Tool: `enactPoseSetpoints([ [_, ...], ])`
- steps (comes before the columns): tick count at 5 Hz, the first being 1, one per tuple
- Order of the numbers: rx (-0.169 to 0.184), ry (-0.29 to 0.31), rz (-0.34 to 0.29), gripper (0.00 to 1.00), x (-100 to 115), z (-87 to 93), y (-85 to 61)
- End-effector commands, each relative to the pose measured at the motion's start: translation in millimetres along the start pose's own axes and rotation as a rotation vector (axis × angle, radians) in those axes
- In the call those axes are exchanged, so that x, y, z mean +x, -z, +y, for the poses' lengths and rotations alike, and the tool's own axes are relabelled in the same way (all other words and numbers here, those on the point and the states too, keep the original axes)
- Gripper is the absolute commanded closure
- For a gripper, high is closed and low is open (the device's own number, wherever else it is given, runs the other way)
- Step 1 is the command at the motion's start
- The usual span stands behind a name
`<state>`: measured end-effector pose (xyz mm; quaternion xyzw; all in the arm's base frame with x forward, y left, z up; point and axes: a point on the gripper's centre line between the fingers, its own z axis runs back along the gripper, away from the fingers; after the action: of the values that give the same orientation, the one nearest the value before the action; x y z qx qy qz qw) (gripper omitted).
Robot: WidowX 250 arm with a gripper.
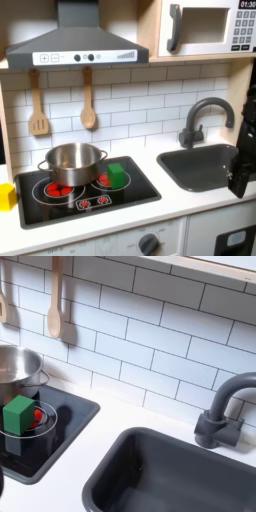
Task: Reach green block
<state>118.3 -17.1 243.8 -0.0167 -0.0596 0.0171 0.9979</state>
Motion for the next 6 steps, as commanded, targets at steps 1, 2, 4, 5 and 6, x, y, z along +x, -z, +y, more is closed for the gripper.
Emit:
enactPoseSetpoints([
  [1,0.0,0.002,0.0,0.0,0,-0.2,0.0],
  [2,0.009,-0.02,-0.005,0.0,18,4.4,1.7],
  [4,0.025,-0.012,0.006,0.0,48,7.7,10.8],
  [5,0.038,-0.024,-0.002,0.0,63,14.9,14.8],
  [6,0.047,-0.017,-0.02,0.0,80,19.9,16.9],
])
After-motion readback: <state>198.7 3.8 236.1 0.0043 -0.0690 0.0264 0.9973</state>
